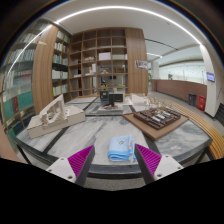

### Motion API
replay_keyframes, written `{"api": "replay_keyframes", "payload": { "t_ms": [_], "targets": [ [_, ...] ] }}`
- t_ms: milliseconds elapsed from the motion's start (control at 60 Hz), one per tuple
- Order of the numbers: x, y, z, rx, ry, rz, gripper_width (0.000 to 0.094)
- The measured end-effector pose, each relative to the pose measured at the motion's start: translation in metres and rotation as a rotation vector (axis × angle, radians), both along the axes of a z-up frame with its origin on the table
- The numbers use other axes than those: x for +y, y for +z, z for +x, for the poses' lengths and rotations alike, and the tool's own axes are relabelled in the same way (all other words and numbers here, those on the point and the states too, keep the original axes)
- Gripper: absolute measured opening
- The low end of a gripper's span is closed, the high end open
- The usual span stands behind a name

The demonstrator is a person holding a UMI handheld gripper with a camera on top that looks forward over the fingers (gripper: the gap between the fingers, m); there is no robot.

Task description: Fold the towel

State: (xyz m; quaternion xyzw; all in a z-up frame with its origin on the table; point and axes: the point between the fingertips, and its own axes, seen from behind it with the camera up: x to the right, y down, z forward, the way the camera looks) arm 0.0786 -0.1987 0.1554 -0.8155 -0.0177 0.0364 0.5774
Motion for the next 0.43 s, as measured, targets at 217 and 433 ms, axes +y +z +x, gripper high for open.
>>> {"api": "replay_keyframes", "payload": {
  "t_ms": [217, 433],
  "targets": [
    [0.006, 0.008, -0.008, -0.021, 0.045, 0.014, 0.0821],
    [0.015, 0.001, -0.013, 0.093, 0.038, -0.010, 0.0824]
  ]
}}
